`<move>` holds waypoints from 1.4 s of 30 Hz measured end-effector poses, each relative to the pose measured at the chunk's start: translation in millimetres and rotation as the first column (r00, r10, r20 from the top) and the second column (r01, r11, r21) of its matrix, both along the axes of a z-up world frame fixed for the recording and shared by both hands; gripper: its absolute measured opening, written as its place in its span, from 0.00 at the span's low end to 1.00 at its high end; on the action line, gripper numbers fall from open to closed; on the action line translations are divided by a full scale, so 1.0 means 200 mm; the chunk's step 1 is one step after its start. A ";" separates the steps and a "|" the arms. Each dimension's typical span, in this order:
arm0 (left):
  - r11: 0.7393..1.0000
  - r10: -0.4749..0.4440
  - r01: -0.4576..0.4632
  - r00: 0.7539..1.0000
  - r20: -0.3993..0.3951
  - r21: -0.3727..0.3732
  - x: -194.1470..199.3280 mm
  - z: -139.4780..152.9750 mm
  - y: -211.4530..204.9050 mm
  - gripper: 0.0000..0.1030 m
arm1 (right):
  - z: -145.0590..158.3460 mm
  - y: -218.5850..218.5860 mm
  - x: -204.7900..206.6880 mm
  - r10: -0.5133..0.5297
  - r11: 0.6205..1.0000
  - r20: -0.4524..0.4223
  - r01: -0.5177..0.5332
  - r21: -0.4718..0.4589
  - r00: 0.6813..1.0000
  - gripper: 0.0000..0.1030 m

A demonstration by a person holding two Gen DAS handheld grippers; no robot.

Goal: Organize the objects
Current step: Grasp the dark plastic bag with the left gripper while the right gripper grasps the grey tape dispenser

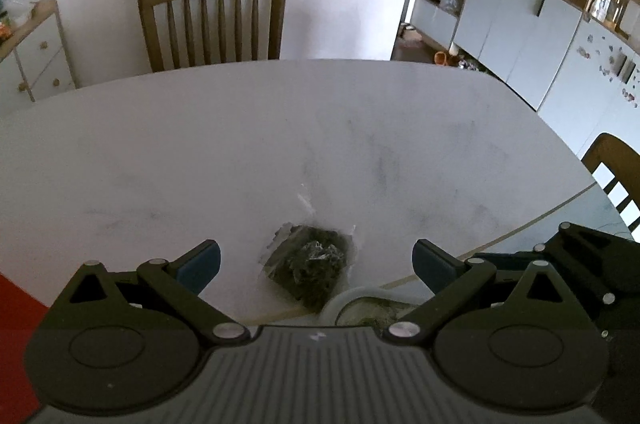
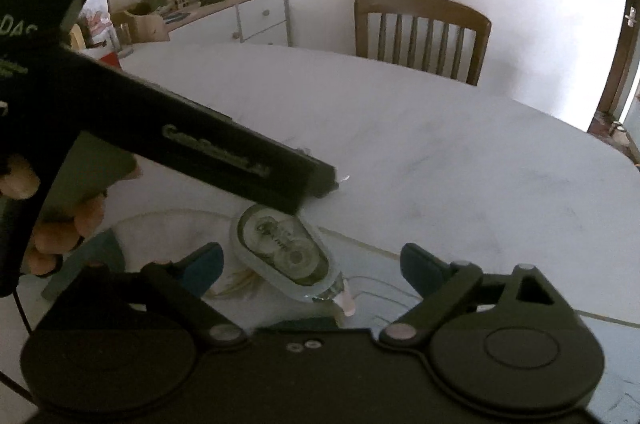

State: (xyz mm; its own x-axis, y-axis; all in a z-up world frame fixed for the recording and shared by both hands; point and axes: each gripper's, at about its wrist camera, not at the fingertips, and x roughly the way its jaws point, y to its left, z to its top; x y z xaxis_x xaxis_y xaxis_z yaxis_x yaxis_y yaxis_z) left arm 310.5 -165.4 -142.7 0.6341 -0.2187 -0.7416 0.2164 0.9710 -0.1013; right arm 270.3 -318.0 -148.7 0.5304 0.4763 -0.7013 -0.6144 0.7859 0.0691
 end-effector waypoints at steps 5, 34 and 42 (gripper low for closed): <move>1.000 -0.008 0.008 1.000 -0.012 0.019 0.04 -0.03 -0.02 0.99 | -0.04 0.04 0.02 0.022 1.000 -0.012 -0.022 0.004 1.000 0.83; 0.998 -0.050 0.051 0.999 -0.020 0.046 0.05 -0.05 -0.08 0.36 | -0.07 0.09 -0.08 0.069 0.997 0.018 -0.069 -0.029 0.997 0.58; 0.998 -0.040 0.040 0.999 -0.015 0.046 0.01 -0.03 -0.07 0.31 | -0.05 0.05 -0.15 0.004 0.999 0.000 -0.004 -0.046 1.000 0.55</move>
